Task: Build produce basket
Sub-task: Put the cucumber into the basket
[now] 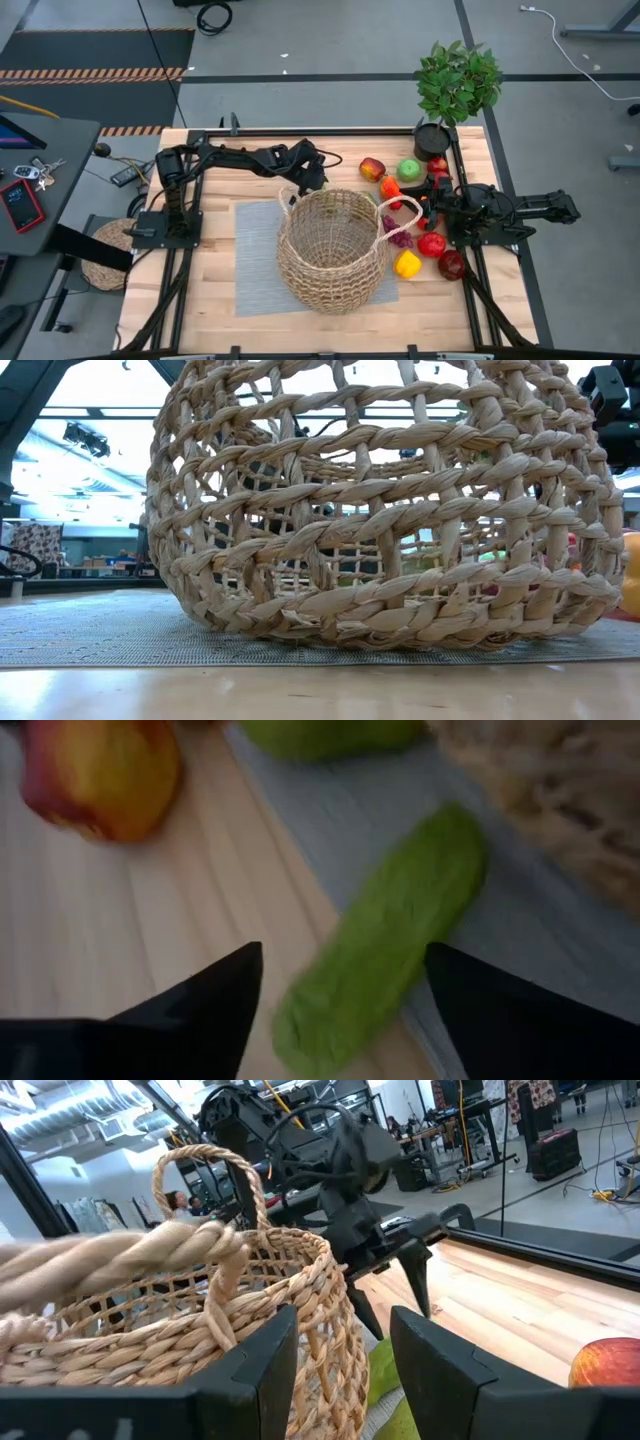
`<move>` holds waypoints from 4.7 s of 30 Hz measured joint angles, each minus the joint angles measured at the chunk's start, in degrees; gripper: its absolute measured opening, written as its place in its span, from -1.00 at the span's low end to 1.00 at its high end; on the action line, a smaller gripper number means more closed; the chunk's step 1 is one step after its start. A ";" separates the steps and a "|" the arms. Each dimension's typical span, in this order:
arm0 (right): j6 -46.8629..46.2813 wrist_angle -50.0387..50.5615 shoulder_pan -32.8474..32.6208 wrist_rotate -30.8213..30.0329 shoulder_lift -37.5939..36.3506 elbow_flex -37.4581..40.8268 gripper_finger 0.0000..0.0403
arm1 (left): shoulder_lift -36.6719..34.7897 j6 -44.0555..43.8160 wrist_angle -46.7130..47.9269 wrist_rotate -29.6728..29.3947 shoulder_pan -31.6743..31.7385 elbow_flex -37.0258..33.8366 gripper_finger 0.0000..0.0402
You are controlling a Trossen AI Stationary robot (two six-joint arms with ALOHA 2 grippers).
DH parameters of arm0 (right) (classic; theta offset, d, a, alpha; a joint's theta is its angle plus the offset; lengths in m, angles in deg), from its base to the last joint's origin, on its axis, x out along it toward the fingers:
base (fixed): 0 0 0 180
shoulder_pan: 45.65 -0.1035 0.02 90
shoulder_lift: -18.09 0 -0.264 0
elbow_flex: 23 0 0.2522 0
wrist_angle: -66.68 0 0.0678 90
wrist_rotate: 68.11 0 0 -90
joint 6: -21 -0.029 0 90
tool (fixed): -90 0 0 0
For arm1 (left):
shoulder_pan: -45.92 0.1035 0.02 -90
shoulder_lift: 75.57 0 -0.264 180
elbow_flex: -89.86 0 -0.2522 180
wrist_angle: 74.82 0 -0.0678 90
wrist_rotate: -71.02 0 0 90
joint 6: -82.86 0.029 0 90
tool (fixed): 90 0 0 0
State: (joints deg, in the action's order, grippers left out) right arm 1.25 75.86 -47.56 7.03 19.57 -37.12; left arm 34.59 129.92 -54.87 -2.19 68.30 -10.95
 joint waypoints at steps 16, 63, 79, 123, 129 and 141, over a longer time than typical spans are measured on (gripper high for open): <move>0.00 -0.02 0.02 -0.02 0.00 0.01 -0.17 | 2.61 -3.03 2.01 -3.62 0.16 -0.02 0.36; 0.00 -0.02 0.01 0.00 0.01 0.00 -0.17 | -32.24 7.34 -6.24 -38.32 -6.37 -0.07 -0.29; 0.00 -0.02 0.02 0.00 0.02 0.00 -0.17 | -35.63 14.47 -21.01 -52.96 -26.22 -0.01 -0.29; 0.00 -0.04 0.02 0.00 0.00 0.00 -0.17 | -19.21 -63.77 41.83 -12.45 -28.43 37.31 -0.26; 0.00 -0.04 0.02 0.00 0.01 0.02 -0.17 | -19.21 -64.82 40.48 -12.47 -29.77 37.31 -0.26; 0.00 -0.01 0.02 0.02 0.02 0.00 -0.17 | -13.43 -56.02 43.89 -32.79 -32.01 37.22 -0.26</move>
State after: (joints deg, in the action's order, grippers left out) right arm 1.25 75.85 -47.54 7.05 19.59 -37.12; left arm 21.16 73.90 -10.98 -34.98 36.29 26.27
